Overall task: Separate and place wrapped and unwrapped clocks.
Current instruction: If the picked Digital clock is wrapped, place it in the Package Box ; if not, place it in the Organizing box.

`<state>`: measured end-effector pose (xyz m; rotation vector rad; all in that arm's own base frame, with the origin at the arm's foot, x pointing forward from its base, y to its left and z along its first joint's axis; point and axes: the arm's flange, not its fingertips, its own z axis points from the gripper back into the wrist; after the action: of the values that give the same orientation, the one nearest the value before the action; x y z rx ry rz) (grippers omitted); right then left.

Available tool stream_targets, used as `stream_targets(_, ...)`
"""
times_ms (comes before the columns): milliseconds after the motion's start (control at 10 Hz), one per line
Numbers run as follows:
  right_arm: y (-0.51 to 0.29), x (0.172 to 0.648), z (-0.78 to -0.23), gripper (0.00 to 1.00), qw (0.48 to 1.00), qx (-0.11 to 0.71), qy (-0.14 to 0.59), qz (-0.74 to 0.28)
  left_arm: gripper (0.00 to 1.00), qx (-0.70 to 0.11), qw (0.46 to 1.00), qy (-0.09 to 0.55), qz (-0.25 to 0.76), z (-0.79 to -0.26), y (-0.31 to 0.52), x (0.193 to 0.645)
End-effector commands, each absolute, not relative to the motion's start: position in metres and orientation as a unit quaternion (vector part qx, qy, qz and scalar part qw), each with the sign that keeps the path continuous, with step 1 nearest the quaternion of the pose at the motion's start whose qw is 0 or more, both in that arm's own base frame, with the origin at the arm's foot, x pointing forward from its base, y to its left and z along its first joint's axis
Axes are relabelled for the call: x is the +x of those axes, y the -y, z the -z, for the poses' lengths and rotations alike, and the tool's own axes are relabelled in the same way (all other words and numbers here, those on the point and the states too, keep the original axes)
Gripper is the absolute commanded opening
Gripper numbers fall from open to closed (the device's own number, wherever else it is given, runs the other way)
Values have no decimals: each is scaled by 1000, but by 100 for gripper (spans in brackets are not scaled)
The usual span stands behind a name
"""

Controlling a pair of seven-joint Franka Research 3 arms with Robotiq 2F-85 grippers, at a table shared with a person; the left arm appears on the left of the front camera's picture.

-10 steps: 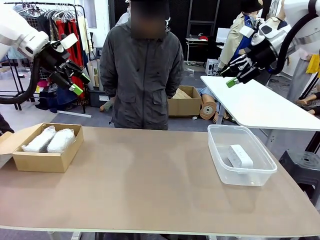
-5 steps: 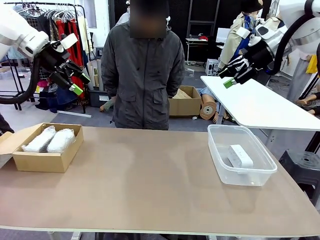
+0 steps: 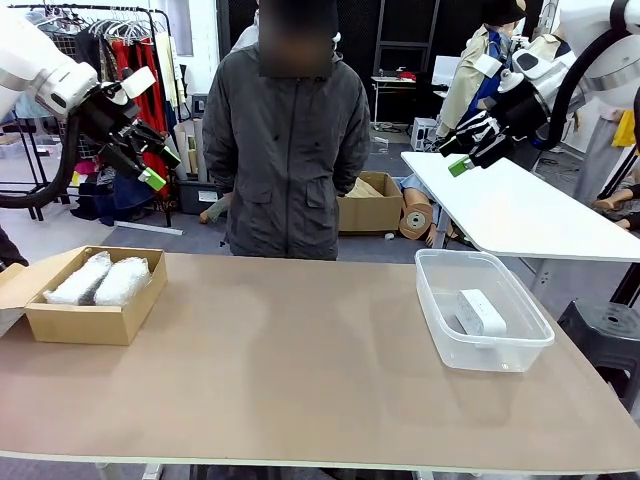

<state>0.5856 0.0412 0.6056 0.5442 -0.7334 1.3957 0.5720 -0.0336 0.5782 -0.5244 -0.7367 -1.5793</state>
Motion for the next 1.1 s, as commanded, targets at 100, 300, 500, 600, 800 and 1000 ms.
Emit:
stream_targets(100, -40, 585, -606, 100, 667, 242, 327, -625, 100, -224, 617, 315, 686, -579, 32, 571)
stream_targets(300, -40, 585, -606, 100, 667, 242, 327, -625, 100, -224, 617, 315, 686, -579, 32, 571)
stream_targets(500, -40, 585, -606, 100, 667, 242, 327, -625, 100, -224, 617, 315, 686, -579, 32, 571)
stream_targets(600, -40, 585, -606, 100, 667, 242, 327, -625, 100, -224, 617, 315, 686, -579, 32, 571)
stream_targets(800, -40, 585, -606, 100, 667, 242, 327, -625, 100, -224, 617, 315, 686, -579, 32, 571)
stream_targets(1000, -40, 585, -606, 100, 667, 242, 327, -625, 100, -224, 617, 315, 686, -579, 32, 571)
